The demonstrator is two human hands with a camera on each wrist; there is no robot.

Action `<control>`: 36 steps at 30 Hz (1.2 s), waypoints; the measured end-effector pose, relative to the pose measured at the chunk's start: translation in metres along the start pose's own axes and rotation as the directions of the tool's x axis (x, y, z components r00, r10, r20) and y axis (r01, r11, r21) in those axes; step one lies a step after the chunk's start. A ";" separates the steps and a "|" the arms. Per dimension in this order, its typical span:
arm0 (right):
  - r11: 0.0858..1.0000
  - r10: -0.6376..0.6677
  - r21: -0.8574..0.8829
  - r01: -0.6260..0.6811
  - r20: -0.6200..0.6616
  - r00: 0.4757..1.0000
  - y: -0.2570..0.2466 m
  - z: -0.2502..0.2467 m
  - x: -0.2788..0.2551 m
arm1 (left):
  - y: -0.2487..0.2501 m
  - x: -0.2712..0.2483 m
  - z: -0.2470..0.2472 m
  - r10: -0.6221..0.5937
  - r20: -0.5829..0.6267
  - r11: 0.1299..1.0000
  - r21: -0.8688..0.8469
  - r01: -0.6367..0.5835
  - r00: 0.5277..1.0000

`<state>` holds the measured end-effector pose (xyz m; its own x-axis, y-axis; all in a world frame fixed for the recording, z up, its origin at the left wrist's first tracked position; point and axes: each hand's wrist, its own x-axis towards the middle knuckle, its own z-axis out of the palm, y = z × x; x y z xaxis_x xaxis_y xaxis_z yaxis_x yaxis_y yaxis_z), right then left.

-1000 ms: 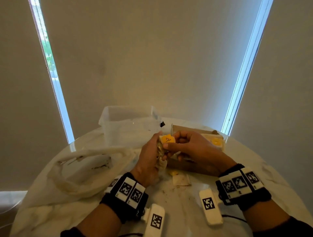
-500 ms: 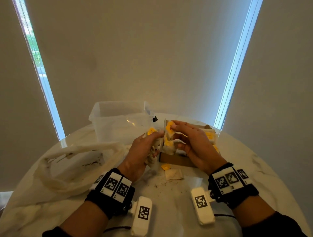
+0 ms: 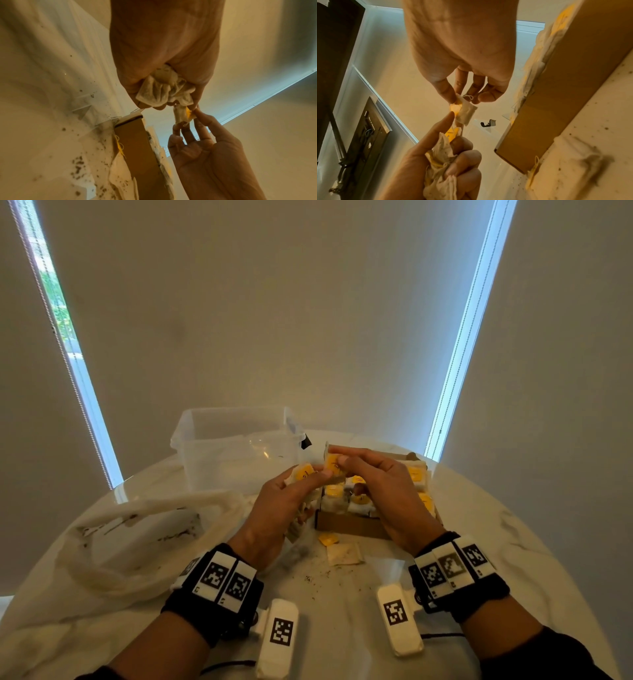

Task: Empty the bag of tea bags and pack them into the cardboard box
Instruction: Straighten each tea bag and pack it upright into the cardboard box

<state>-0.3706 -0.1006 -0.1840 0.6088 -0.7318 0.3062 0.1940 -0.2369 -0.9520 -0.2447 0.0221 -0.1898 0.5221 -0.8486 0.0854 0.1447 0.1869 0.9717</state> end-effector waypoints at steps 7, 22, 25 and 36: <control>0.994 0.076 -0.078 -0.075 0.001 0.997 0.003 0.001 -0.004 | -0.009 0.011 -0.010 -0.002 -0.079 0.999 0.035 0.005 0.997; 0.900 -0.055 -0.423 -0.104 -0.346 0.937 -0.003 -0.128 0.037 | -0.013 0.021 -0.016 -0.152 -0.078 0.986 -0.079 0.146 0.985; 0.874 0.004 -0.455 -0.169 -0.340 0.940 0.011 -0.138 0.044 | -0.014 0.023 -0.015 -0.177 -0.069 0.981 -0.096 0.170 0.982; 0.919 0.160 -0.312 -0.243 -0.268 0.950 0.020 -0.145 0.046 | -0.014 0.019 -0.015 -0.173 -0.065 0.982 -0.089 0.167 0.983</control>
<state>-0.4501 -0.2312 -0.1884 0.4030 -0.9046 0.1388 -0.2096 -0.2389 -0.9482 -0.2240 0.0107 -0.2049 0.5425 -0.8342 -0.0987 0.3041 0.0855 0.9488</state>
